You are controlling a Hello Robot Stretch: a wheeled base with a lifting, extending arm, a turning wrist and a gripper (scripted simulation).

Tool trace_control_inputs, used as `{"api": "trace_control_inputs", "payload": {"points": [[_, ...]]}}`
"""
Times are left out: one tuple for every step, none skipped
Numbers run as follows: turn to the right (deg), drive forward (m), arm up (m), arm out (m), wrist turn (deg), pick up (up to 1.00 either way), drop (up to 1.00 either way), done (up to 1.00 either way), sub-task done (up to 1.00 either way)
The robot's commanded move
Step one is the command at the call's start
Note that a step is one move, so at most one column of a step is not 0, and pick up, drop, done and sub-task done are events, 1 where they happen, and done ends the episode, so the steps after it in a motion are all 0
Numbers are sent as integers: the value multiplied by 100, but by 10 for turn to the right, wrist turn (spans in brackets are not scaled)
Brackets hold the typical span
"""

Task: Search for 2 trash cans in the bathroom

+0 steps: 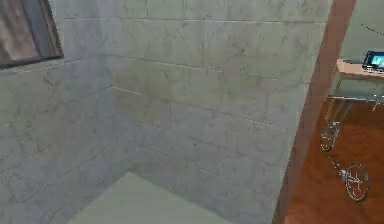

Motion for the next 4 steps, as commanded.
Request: {"api": "trace_control_inputs", "payload": {"points": [[450,0,0,0,0,0,0,0,0],[450,0,0,0,0,0,0,0,0],[450,0,0,0,0,0,0,0,0],[150,0,0,0,0,0,0,0,0]]}}
